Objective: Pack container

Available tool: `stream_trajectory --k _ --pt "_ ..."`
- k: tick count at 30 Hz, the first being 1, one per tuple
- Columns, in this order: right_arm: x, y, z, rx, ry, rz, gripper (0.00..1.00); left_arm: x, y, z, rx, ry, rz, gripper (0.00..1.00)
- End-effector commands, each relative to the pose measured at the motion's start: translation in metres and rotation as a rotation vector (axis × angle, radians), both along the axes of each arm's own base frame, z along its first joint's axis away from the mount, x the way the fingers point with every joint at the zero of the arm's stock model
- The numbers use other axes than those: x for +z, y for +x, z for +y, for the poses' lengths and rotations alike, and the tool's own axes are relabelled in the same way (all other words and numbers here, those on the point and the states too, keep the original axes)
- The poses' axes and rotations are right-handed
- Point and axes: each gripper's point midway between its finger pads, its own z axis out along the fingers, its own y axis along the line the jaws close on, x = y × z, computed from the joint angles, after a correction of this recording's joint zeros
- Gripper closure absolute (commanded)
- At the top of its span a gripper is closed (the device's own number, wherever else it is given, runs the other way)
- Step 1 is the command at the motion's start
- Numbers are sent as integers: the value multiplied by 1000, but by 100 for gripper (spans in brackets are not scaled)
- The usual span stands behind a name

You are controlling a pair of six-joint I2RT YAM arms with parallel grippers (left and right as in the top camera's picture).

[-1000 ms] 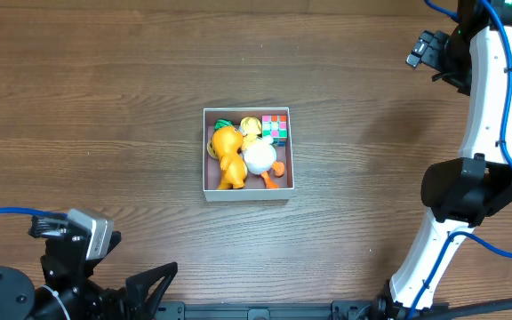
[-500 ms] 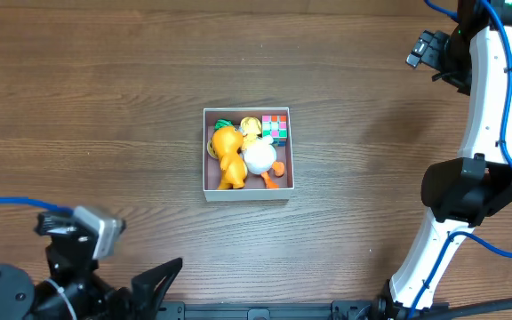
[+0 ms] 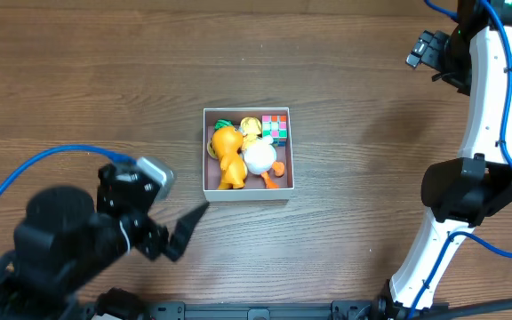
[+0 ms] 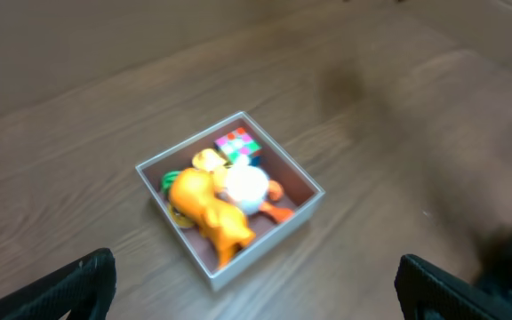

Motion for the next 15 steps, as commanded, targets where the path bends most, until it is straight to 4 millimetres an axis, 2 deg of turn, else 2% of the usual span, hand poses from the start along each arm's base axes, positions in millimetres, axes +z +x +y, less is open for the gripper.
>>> stream_trajectory --k 1,7,15 --pt "9 -2 -3 -9 -16 -23 0 -19 2 1 -98 -26 -47 0" --pt "9 -2 -3 -9 -16 -23 0 -52 5 30 40 18 -181 0" --pt "9 -2 -3 -9 -16 -23 0 -81 4 50 158 65 -338 0"
